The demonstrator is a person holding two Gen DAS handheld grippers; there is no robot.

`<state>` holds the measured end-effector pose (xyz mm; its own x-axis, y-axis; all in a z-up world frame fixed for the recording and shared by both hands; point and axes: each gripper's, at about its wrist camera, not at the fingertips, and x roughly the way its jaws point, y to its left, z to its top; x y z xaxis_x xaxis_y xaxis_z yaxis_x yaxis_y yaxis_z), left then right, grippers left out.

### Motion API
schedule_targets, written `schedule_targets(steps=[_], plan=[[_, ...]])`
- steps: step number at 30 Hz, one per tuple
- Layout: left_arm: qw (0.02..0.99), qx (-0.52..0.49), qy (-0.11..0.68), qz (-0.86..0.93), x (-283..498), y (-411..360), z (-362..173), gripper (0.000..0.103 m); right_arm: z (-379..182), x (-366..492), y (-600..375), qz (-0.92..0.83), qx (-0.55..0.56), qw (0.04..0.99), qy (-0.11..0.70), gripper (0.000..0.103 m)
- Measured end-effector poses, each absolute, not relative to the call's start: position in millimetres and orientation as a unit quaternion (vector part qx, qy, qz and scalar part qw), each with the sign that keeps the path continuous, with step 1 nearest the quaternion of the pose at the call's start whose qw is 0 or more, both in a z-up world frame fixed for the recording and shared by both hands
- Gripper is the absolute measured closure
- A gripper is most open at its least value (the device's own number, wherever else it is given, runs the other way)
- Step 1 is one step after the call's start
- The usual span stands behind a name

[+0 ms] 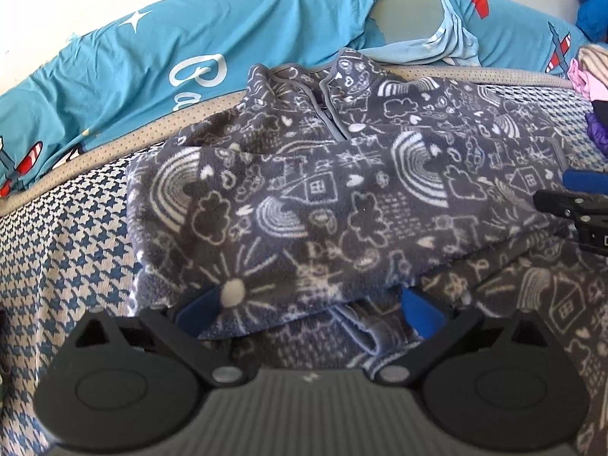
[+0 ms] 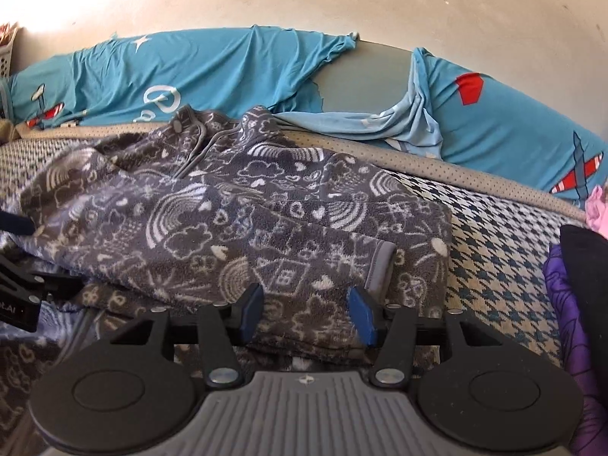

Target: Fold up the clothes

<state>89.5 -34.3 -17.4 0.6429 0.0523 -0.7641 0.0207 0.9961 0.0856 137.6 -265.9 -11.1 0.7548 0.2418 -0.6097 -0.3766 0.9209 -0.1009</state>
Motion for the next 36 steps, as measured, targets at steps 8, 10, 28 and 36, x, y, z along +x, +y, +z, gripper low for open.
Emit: schedule_targets(steps=[8,10,28,36], plan=[[0.906,0.025,0.422,-0.007,64.1,-35.1,-0.3,0.000,16.1,122.6,-297.2,0.155,-0.045,0.936,0.312,0.040],[0.906,0.006,0.422,-0.007,56.9,-31.1,4.2,0.000,21.7,119.6,-308.8,0.145,-0.027,0.940,0.307,0.035],[0.904,-0.032,0.427,-0.002,61.6,-25.2,0.4,0.000,-7.7,150.9,-357.5,0.104,0.149,0.920,0.346,0.023],[0.900,-0.047,0.434,0.001,66.7,-22.4,-4.8,0.000,-25.6,163.5,-361.1,0.133,0.174,0.907,0.361,0.023]])
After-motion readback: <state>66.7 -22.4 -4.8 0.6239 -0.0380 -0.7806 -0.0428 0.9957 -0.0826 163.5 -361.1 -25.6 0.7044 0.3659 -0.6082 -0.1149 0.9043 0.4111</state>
